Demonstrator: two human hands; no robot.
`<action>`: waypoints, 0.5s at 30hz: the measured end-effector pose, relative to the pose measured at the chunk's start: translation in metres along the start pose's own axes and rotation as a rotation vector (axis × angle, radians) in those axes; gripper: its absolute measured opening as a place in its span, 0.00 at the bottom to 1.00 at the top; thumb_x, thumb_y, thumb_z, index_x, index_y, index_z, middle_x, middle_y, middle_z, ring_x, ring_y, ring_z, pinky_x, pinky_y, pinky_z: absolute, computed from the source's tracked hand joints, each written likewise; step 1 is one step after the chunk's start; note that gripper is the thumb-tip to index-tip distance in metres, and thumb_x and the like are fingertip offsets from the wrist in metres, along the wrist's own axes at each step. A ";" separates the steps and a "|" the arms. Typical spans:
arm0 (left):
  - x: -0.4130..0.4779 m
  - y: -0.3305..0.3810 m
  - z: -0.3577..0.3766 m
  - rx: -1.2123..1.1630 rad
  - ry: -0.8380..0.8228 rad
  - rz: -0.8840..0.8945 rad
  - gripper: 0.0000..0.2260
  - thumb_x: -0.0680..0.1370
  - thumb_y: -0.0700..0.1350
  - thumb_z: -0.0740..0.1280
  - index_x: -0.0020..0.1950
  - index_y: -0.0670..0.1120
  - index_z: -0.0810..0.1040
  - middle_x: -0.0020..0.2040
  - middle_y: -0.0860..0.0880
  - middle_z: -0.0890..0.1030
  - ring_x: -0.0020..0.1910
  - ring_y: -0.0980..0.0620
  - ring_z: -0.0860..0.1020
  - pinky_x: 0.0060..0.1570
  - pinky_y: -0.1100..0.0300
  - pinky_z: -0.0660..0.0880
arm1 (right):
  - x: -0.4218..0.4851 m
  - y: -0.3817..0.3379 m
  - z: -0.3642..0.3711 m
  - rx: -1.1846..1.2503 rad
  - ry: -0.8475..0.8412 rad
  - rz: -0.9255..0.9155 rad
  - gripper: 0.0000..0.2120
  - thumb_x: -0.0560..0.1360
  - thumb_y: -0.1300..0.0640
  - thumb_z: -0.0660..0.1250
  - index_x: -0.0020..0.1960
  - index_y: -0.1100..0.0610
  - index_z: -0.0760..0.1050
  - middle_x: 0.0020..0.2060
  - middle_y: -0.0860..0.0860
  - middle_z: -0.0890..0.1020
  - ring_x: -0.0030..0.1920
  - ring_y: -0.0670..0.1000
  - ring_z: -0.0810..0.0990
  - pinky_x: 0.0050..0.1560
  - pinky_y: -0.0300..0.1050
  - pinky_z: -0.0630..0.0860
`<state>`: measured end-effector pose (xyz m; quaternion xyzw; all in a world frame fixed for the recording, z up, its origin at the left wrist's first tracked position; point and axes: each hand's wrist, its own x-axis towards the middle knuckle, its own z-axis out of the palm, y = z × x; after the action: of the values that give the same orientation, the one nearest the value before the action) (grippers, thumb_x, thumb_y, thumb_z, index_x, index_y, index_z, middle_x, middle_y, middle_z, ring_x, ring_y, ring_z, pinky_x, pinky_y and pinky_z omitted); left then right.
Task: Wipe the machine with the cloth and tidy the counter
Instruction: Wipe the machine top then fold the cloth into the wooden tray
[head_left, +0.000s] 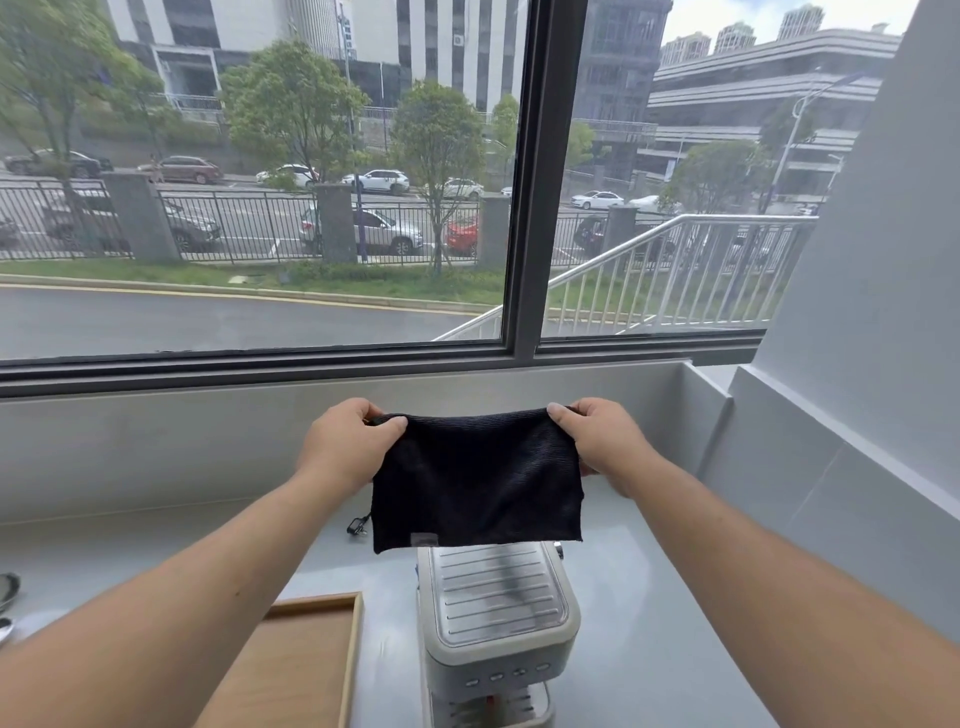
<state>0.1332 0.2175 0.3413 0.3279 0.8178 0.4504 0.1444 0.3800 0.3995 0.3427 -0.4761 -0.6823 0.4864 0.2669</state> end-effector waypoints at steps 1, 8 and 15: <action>-0.001 0.002 0.003 -0.033 -0.005 -0.023 0.09 0.74 0.56 0.73 0.44 0.51 0.81 0.41 0.49 0.86 0.38 0.47 0.86 0.42 0.46 0.86 | 0.001 0.001 0.001 0.023 -0.011 0.027 0.15 0.83 0.47 0.67 0.48 0.59 0.80 0.43 0.58 0.85 0.39 0.56 0.83 0.36 0.49 0.84; -0.008 0.029 0.030 -0.222 -0.078 -0.105 0.08 0.77 0.47 0.71 0.48 0.43 0.79 0.45 0.43 0.85 0.35 0.49 0.84 0.28 0.58 0.81 | 0.006 -0.002 0.012 0.213 -0.113 0.099 0.13 0.85 0.48 0.63 0.48 0.56 0.77 0.39 0.54 0.83 0.30 0.50 0.83 0.31 0.43 0.79; -0.015 0.061 0.056 -0.406 -0.169 -0.134 0.08 0.80 0.43 0.72 0.46 0.43 0.75 0.44 0.40 0.85 0.33 0.47 0.85 0.33 0.54 0.84 | 0.008 -0.017 0.021 0.272 -0.243 0.041 0.11 0.86 0.51 0.62 0.54 0.59 0.74 0.46 0.59 0.84 0.37 0.55 0.85 0.39 0.49 0.83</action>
<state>0.1991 0.2668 0.3600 0.2738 0.7153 0.5661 0.3049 0.3525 0.3971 0.3497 -0.3874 -0.6275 0.6335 0.2342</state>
